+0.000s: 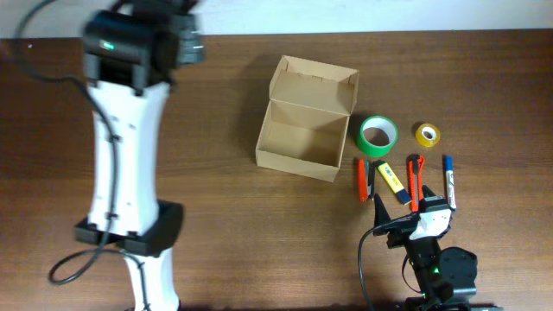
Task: Pack container
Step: 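Release the box and retract the left arm to the left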
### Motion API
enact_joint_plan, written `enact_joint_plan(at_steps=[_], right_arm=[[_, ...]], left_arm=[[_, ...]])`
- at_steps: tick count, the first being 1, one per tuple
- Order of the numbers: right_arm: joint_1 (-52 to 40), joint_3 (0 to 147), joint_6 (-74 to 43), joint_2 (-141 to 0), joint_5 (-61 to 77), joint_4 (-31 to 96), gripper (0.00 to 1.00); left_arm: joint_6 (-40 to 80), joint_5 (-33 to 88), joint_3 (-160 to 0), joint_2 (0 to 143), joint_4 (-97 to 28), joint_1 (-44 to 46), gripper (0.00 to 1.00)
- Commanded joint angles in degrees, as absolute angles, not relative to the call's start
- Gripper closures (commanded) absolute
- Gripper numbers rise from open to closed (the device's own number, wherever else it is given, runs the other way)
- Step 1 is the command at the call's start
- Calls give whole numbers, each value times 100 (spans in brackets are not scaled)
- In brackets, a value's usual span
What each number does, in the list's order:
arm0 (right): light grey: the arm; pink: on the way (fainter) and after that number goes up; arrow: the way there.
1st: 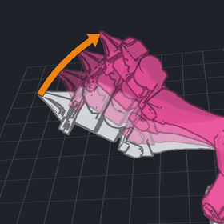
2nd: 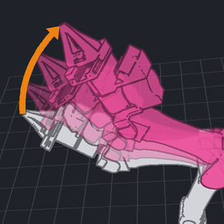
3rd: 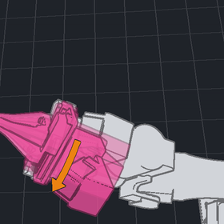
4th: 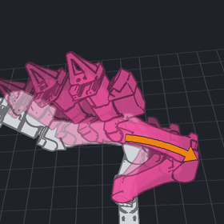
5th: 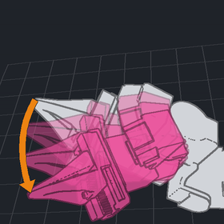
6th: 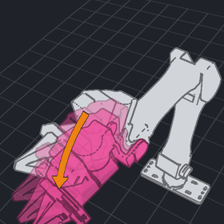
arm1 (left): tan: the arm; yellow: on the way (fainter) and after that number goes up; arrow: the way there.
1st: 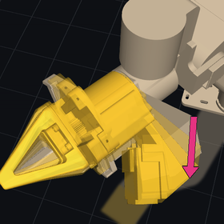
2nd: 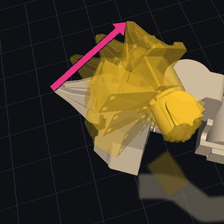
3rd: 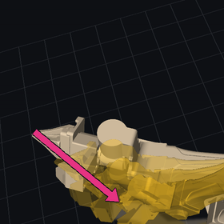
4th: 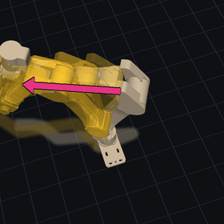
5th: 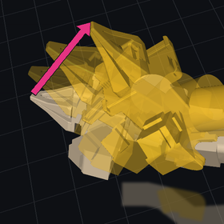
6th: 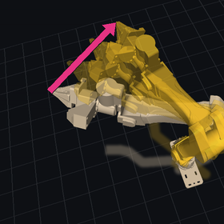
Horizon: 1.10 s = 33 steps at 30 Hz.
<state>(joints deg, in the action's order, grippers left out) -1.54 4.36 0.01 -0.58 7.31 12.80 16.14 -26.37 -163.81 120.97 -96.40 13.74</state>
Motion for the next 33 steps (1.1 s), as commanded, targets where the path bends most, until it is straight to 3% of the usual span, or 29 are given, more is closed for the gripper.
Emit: enact_joint_plan(at_steps=[1, 6, 16, 20, 22, 33], right_arm=[[-183, 390, -30, -14, 681, 1267, 1], [-183, 390, -30, -14, 681, 1267, 1], [-183, 390, -30, -14, 681, 1264, 1], [-183, 390, -30, -14, 681, 1264, 1], [-183, 390, -30, -14, 681, 1264, 1], [-183, 390, -30, -14, 683, 1264, 1]], left_arm=[[1448, -2504, -15277, 11926, -9664, 659, 20], [1404, -1813, -13743, 11922, -9376, -532, 13], [-222, 1109, -12066, 11924, -8055, -2469, 13], [-220, 1271, -12036, 11924, -8036, -2799, 13], [-217, 1271, -12036, 11924, -8068, -2864, 0], [-222, 1267, -12036, 11924, -8053, -2893, 0]])
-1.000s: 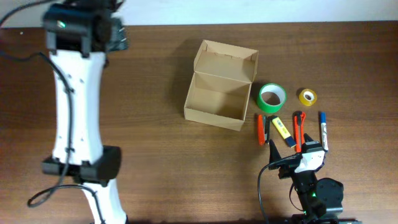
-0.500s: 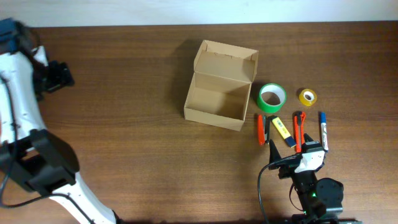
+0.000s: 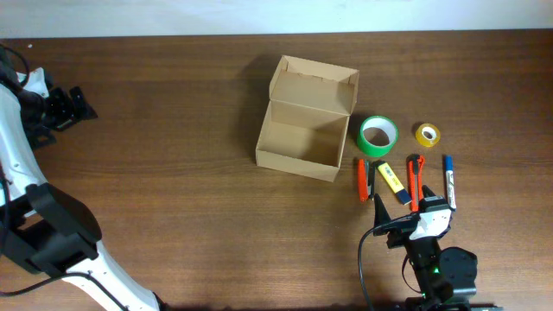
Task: Pack container
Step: 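Release the box and retract the left arm to the left, then reach the right gripper to the green tape roll and grasp it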
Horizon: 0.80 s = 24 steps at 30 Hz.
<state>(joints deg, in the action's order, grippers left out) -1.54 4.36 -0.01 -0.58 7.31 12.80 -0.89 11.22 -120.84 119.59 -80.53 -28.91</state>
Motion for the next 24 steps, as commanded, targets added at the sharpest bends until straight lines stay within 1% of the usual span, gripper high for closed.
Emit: enact_joint_plan(at_steps=[1, 6, 11, 12, 15, 20, 22, 24], right_arm=[[-183, 390, -30, -14, 681, 1264, 1], [-187, 392, -71, -14, 753, 1212, 1], [-185, 482, -1778, -14, 768, 864, 1], [-187, 572, -1973, -21, 770, 884, 1], [-185, 928, -1992, -193, 764, 1039, 1], [-187, 2187, -1787, -1361, 773, 1597, 1], [-185, 2991, -1627, -2220, 851, 2193, 1], [-187, 4023, -1472, -3275, 1020, 3057, 1]], left_arm=[[-222, 1267, -12036, 11924, -8053, -2893, 1], [-220, 1267, -12036, 11924, -8053, -2895, 0], [-222, 1267, -12036, 11924, -8053, -2893, 0], [-222, 1267, -12036, 11924, -8051, -2893, 1], [-222, 1267, -12036, 11924, -8053, -2884, 0], [-222, 1264, -12036, 11924, -8053, -2886, 0], [-222, 1264, -12036, 11924, -8053, -2893, 0], [-222, 1264, -12036, 11924, -8055, -2893, 0]])
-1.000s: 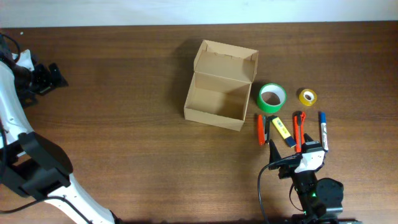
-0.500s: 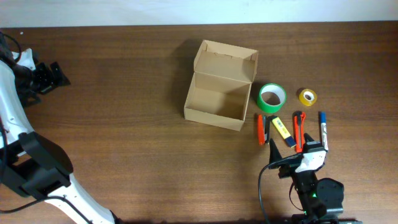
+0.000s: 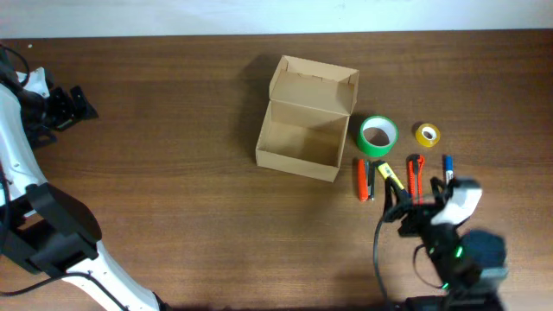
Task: Pack container
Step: 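Reach the right gripper to the green tape roll and grasp it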
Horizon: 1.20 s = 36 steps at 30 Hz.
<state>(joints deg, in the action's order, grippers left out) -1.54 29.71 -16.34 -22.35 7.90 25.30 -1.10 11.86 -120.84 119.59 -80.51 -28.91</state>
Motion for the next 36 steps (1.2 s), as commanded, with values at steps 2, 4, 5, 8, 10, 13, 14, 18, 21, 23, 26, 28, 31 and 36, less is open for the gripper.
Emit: enact_joint_plan(at_steps=[2, 4, 5, 8, 10, 13, 14, 18, 21, 23, 26, 28, 31, 36], right_arm=[[-187, 5017, -1339, -4219, 1260, 3830, 1], [-187, 6136, -1173, -5190, 1433, 4630, 1], [-187, 6650, -1109, -5605, 1507, 4958, 1], [-187, 8162, -1028, -6718, 2014, 5833, 1], [-187, 8912, -475, -7271, 2167, 6143, 1], [-180, 9686, -368, -7979, 1979, 6263, 1], [-180, 9953, -366, -8252, 1850, 6368, 1], [-183, 10809, -694, -9319, 974, 7166, 9], [-180, 11244, -797, -10147, 637, 7793, 12], [-180, 11319, -799, -10545, 537, 7948, 12], [-180, 11316, -794, -10982, 370, 8001, 12], [-156, 11316, -794, -11181, 169, 7994, 12], [-47, 11314, -775, -11384, -30, 7983, 11], [259, 11253, -746, -11587, -34, 7815, 11]], left_arm=[[-222, 1264, -12036, 11924, -8055, -2893, 1], [-222, 1264, -12036, 11924, -8053, -2893, 0], [-222, 1264, -12036, 11924, -8053, -2893, 0], [-222, 1264, -12036, 11924, -8053, -2893, 0], [-222, 1264, -12036, 11924, -8053, -2893, 1], [-222, 1264, -12036, 11924, -8055, -2893, 1], [-222, 1267, -12036, 11924, -8053, -2893, 0], [-222, 1267, -12036, 11924, -8055, -2893, 0], [-222, 1264, -12036, 11924, -8055, -2895, 0], [-220, 1267, -12036, 11924, -8053, -2904, 1], [-222, 1264, -12036, 11924, -8053, -2904, 0], [-222, 1264, -12036, 11924, -8053, -2904, 0], [-222, 1264, -12036, 11924, -8053, -2904, 0], [-222, 1264, -12036, 11924, -8053, -2904, 0]])
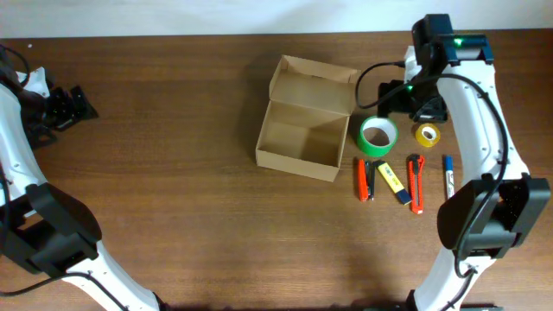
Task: Pack container
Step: 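Reach the right gripper to the green tape roll and grasp it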
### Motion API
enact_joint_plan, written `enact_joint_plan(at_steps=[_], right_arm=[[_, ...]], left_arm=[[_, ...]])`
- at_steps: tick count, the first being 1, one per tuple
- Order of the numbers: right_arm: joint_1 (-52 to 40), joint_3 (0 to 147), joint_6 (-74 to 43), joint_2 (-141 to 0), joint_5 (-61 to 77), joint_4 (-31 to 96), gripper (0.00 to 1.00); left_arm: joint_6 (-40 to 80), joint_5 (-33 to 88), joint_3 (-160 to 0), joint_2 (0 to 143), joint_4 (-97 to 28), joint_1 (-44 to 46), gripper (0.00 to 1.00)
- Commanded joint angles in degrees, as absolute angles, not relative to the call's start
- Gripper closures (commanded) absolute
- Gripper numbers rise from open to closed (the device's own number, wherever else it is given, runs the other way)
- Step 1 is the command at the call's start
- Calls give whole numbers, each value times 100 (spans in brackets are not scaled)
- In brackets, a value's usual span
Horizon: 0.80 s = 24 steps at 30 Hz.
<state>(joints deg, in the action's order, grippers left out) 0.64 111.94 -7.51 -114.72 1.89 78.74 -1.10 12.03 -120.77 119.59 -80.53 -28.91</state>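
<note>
An open cardboard box stands mid-table with its lid flap tipped back. To its right lie a green tape roll and a smaller yellow tape roll. Below them, in a row, are an orange cutter, a yellow-and-blue item, a red cutter and a blue marker. My right gripper hangs over the gap between the two tape rolls, its fingers hard to make out. My left gripper is far off at the left edge, fingers spread, holding nothing.
The right arm reaches from the bottom right up along the right side, its wrist near the table's far edge. The left arm's white links run down the left edge. A pale wall borders the far side.
The right arm has risen from its folded place at the bottom right and now reaches to the far right, its gripper above the tape rolls. The left arm and all objects are unmoved.
First the left arm stood tall over the left half of the table and the right arm lay folded at the bottom right. Then the left arm was out at the left edge and stayed there. The right arm began lifting, and now hangs over the tape rolls.
</note>
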Motion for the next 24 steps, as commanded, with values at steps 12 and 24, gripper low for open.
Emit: enact_joint_plan(at_steps=[12, 24], right_arm=[[421, 10796, -580, -12228, 303, 7518, 11], [416, 10525, -600, -12870, 561, 7212, 23]], left_arm=[[-222, 1267, -12036, 11924, -8053, -2904, 0], [-222, 1267, -12036, 11924, -8055, -2904, 0]])
